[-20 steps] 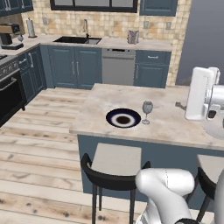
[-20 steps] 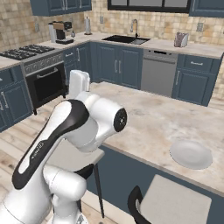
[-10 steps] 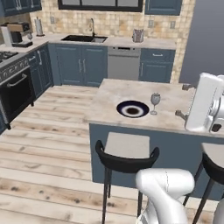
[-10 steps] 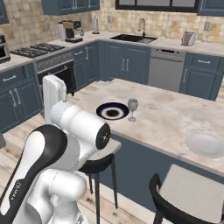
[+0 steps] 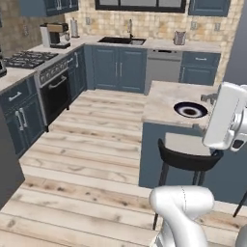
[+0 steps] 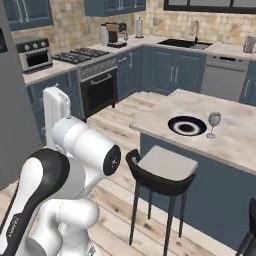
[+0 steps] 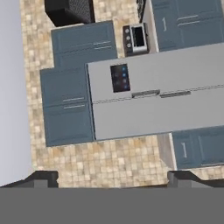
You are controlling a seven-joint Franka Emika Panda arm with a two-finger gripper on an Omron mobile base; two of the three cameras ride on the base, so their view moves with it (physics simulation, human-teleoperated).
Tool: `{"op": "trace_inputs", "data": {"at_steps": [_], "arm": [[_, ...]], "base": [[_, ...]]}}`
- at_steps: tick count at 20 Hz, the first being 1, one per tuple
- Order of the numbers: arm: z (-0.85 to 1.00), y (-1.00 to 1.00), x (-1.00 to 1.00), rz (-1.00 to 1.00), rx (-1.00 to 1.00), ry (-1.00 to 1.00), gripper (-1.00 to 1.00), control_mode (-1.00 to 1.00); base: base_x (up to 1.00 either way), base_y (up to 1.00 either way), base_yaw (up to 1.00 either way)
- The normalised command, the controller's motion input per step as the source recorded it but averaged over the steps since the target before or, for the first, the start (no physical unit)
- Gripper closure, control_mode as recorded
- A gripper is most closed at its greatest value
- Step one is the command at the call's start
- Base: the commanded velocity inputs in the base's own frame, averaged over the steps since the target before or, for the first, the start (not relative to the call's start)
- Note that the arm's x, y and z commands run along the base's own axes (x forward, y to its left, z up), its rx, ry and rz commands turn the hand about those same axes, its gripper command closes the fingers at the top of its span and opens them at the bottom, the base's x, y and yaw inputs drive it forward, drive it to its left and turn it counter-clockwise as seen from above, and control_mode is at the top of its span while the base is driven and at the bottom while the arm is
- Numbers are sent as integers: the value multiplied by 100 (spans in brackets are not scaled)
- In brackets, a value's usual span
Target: Retrieve the wine glasses from the counter and place one next to each plate.
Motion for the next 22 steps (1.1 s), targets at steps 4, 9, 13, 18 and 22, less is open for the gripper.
{"op": "trace_inputs", "data": {"at_steps": [4,9,13,18,22], "arm": [[0,0,0,0,0,0,-100,100],[0,0,0,0,0,0,-100,100],[0,0,0,0,0,0,-100,100],[0,0,0,0,0,0,-100,100],[0,0,0,0,0,0,-100,100]], "base": [[51,100,23],[92,100,21],[100,95,6],[100,61,-2],[100,54,-39]]}}
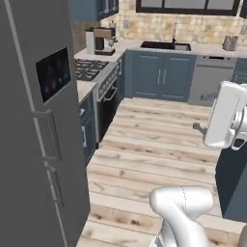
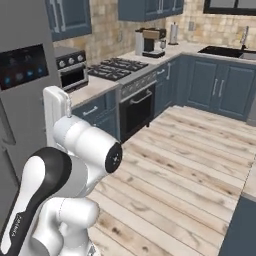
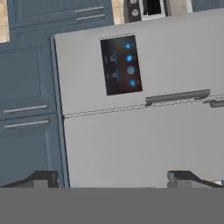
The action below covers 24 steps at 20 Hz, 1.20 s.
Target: Retrieve the wine glasses from the counter and place one next to each plate.
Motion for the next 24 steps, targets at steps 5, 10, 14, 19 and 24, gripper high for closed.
{"op": "trace_inputs", "data": {"at_steps": [5,10,14,19,24], "arm": [[0,0,0,0,0,0,-100,100],[0,0,0,0,0,0,-100,100],[0,0,0,0,0,0,-100,100],[0,0,0,0,0,0,-100,100],[0,0,0,0,0,0,-100,100]], "base": [[100,19,-40],[100,-29,-28],[100,-49,-9],[100,4,-7],[100,42,-4]]}}
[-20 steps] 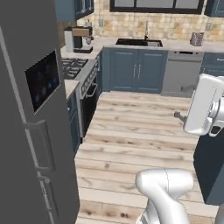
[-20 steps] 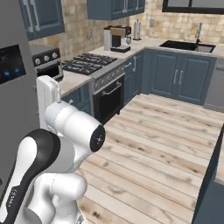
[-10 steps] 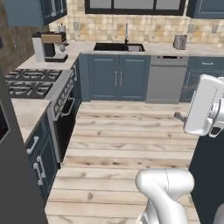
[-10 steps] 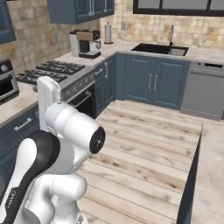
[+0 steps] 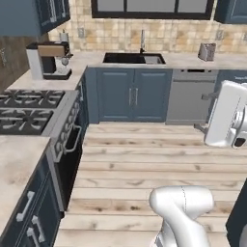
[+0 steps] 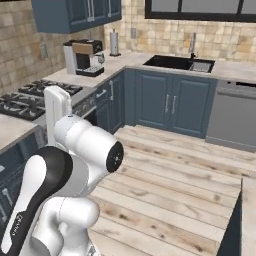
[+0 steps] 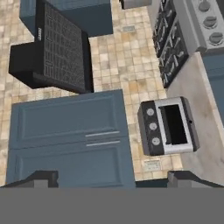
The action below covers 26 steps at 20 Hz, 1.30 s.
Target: Retrieve the wine glasses from the counter and place one next to each plate.
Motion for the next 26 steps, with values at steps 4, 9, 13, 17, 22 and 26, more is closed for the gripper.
{"op": "trace_inputs", "data": {"at_steps": [4,9,13,17,22,26], "arm": [[0,0,0,0,0,0,-100,100],[0,0,0,0,0,0,-100,100],[0,0,0,0,0,0,-100,100],[0,0,0,0,0,0,-100,100],[0,0,0,0,0,0,-100,100],[0,0,0,0,0,0,-100,100]], "base": [[100,41,0],[100,13,0],[100,-19,1],[100,-41,4],[100,-51,9],[100,-76,26]]}}
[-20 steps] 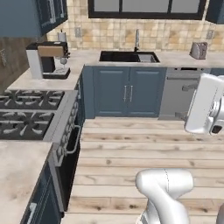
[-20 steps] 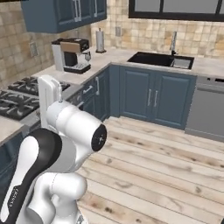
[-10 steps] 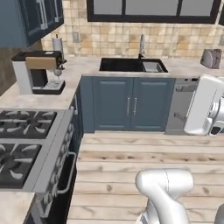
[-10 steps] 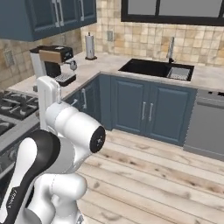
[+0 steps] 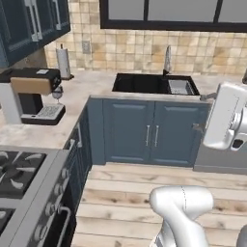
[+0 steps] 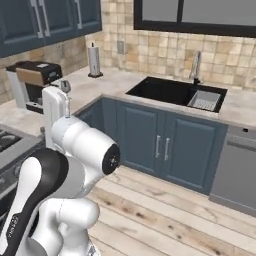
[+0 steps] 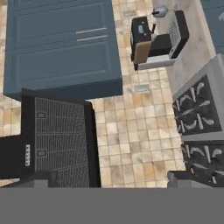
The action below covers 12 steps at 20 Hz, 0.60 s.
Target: Retrieve the wine glasses from the counter and place one next to each plate.
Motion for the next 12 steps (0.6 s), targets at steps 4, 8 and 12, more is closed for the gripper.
{"op": "trace_inputs", "data": {"at_steps": [4,8,12], "arm": [[0,0,0,0,0,0,-100,100],[0,0,0,0,0,0,-100,100],[0,0,0,0,0,0,-100,100]], "base": [[100,-69,37],[100,-65,45],[100,-54,49]]}}
